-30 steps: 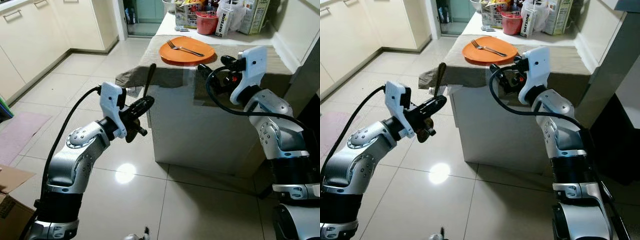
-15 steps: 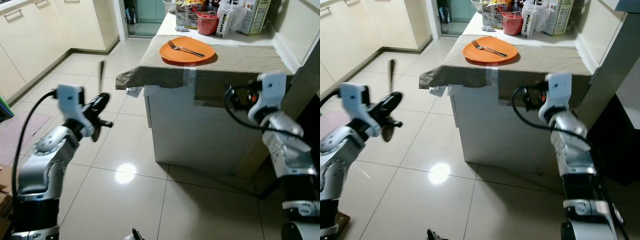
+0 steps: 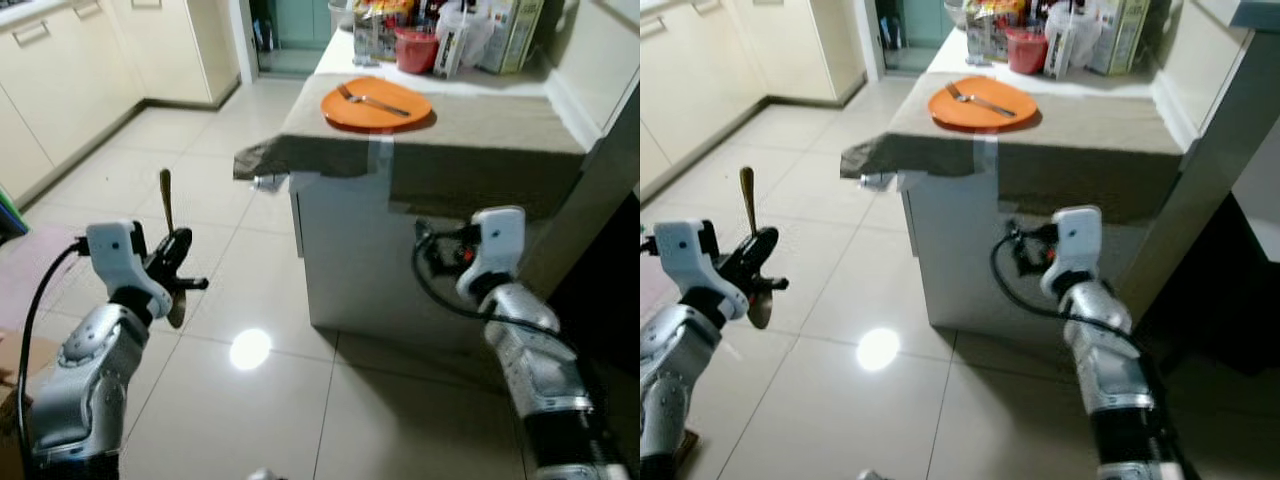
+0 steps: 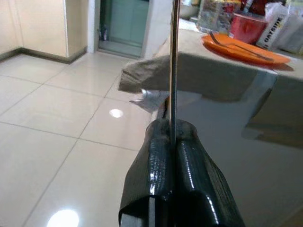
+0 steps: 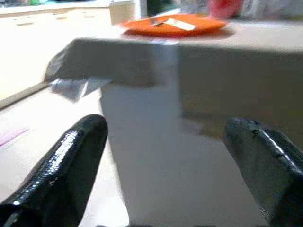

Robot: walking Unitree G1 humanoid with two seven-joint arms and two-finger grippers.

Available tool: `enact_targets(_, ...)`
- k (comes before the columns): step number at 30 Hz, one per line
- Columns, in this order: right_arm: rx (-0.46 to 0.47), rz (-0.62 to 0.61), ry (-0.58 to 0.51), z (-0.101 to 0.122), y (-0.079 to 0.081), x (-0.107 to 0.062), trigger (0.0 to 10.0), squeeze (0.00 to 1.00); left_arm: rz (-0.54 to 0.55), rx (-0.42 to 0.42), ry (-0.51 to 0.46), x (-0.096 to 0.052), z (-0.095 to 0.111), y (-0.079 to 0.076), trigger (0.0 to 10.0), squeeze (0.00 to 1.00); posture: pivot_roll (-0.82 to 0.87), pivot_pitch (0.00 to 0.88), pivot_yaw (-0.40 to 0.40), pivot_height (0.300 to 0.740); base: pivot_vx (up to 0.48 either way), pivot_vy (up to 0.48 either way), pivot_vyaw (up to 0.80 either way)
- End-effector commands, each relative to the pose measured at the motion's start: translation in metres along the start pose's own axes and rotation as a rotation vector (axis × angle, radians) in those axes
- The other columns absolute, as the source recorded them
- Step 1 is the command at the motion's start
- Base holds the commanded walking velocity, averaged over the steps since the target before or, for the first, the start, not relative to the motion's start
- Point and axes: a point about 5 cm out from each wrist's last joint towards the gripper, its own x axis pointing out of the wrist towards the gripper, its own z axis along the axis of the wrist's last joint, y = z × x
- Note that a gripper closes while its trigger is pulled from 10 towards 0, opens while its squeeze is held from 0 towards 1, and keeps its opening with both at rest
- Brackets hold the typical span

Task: Setting the table

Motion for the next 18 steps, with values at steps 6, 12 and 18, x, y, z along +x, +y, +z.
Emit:
enact_targets(6, 0.041, 0.196, 0.085, -0.023, 0.013, -0.028, 10.0, 0.00, -0.034, -0.020, 0.073, -0.025, -0.034, -0.025, 0.0, 0.00, -0.13, 0.000, 0.063, 0.740, 0.000, 0.000, 0.00)
enact_targets(12, 0.037, 0.134, 0.065, -0.024, 0.012, -0.036, 10.0, 0.00, -0.011, -0.027, 0.067, -0.030, -0.042, -0.030, 0.0, 0.00, -0.14, 0.000, 0.059, 0.740, 0.000, 0.000, 0.00)
enact_targets(18, 0.097, -0.109, 0.001, -0.012, -0.006, -0.028, 10.0, 0.00, 0.002, -0.034, 0.030, -0.026, -0.036, -0.031, 0.0, 0.00, -0.14, 0.000, 0.059, 0.740, 0.000, 0.000, 0.00)
